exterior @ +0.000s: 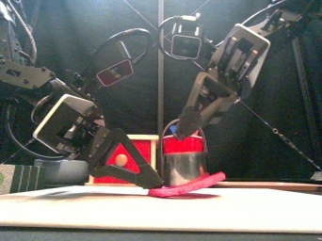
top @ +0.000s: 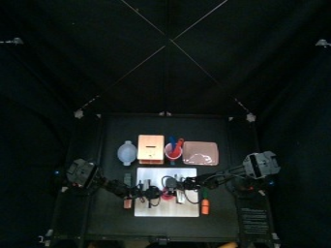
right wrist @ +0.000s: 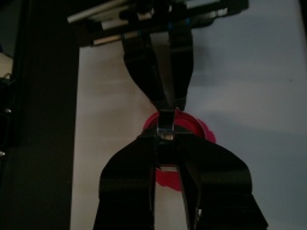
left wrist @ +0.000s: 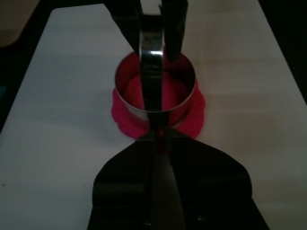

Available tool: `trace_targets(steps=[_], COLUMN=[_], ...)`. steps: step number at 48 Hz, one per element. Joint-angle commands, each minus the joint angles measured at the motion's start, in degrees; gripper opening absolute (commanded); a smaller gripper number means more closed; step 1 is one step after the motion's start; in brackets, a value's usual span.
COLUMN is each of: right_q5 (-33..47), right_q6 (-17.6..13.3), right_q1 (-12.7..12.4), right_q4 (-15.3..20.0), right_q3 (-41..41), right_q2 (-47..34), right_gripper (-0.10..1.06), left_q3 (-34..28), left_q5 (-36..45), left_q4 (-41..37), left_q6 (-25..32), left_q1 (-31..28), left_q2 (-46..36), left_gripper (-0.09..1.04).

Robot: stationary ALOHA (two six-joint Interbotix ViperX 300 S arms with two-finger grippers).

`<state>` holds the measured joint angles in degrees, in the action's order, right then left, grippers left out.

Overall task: Get the cutter from the drawer then cut the dough then place the extra dough in the bowl
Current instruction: Place the extra dough in the bowl

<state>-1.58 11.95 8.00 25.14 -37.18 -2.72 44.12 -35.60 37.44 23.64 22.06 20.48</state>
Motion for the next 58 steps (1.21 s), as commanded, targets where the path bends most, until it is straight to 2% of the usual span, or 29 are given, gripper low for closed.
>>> trace_targets(steps=[1, 9, 20, 28, 38, 47, 58], right_q5=[0.26, 0.26, -0.44, -0.7, -0.44, -0.35, -0.26], right_q6=[0.18, 0.0, -0.35, -0.26, -0.26, -0.35, -0.26], right_q1=[-1.23, -2.81, -3.08, -2.72, -1.67, -0.18, 0.35], right_q4=[-0.09, 0.0, 1.05, 4.13, 6.15, 6.94, 7.03], right_q3=[0.26, -2.37, -8.79, -14.77, -20.83, -21.8, -20.92], right_q2=[5.36, 10.37, 16.17, 19.07, 21.18, 20.65, 20.48], right_gripper=[0.51, 0.51, 0.51, 0.51, 0.51, 0.53, 0.59], left_q3=[-0.44, -0.44, -0.09, 0.35, 0.79, 0.79, 0.88], left_q5=[1.67, 1.76, 1.76, 1.85, 1.85, 1.67, 1.76], left_q4=[0.26, 0.26, 0.53, 0.79, 0.79, 0.79, 0.79], left_q6=[0.09, 0.09, 0.0, 0.09, 0.09, 0.26, 0.44], left_q1=[0.09, 0.09, 0.0, -0.35, -1.58, -2.81, -2.99], left_q2=[-0.26, -0.44, -1.23, -2.55, -4.83, -6.77, -7.29], left_gripper=[0.59, 0.59, 0.59, 0.59, 0.59, 0.59, 0.6])
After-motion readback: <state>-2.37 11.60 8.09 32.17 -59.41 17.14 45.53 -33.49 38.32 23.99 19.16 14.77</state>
